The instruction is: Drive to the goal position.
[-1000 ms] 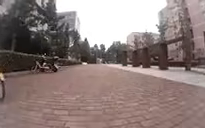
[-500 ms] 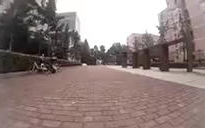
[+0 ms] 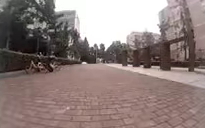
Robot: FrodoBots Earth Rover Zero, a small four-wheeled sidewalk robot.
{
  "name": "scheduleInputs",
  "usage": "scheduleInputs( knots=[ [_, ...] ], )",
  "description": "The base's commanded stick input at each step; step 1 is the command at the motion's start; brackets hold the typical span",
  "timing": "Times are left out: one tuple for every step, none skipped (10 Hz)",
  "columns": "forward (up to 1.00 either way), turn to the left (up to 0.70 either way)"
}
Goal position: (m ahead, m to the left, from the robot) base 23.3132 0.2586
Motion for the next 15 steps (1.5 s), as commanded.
scheduleInputs(
  knots=[
    [0.61, 0.0],
    [0.62, 0.0],
    [0.64, 0.0],
    [0.64, 0.0],
    [0.64, 0.0],
    [0.64, 0.0],
    [0.64, 0.0],
    [0.64, 0.0],
    [0.66, 0.0],
    [0.69, 0.0],
    [0.69, 0.0],
    [0.68, 0.0],
    [0.67, 0.0],
    [0.65, 0.0],
    [0.63, 0.0]
  ],
)
